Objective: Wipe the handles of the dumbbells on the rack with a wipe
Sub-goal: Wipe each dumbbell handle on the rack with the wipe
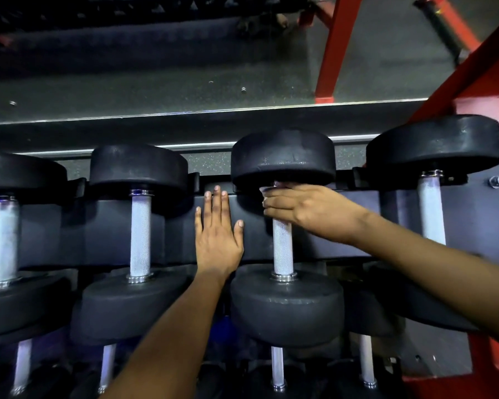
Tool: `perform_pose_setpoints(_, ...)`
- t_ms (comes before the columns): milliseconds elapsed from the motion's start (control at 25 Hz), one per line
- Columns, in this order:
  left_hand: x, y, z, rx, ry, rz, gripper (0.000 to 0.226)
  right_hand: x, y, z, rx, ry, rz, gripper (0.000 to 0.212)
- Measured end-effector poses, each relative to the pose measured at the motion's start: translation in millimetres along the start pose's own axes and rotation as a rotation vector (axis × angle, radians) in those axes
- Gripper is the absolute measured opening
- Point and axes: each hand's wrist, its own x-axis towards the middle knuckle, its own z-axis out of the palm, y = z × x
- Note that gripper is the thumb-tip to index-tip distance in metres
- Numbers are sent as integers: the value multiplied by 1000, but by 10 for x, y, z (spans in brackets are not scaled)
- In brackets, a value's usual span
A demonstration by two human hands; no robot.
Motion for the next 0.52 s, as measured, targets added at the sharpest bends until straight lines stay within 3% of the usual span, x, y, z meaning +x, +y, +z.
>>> perform_pose_setpoints(80,1,7,-9,-4,-2,-3,65,-286,-168,-51,141,147,289,36)
perform_pose_setpoints(160,9,5,-16,-7,-9,-5,66,-356,-467,9,426,293,842,32)
perform_pose_setpoints(240,6,2,-11,-6,-7,-4,66,-191,-445,-8,979,472,1449,25)
perform_pose_setpoints(280,10,5,-10,-8,-5,-4,66,-99,-329,-45,1336,508,1633,23)
perform_pose_setpoints(360,6,7,-12,-13,2,-4,66,67,-194,-158,1831,448,1779,25)
perform_pose_setpoints(400,5,5,-11,-14,8,-2,65,151,-205,-195,1886,456,1757,27)
perform_pose_setpoints(520,8,-1,-6,-25,9,2,65,476,-384,-266,1705,390,1658,20)
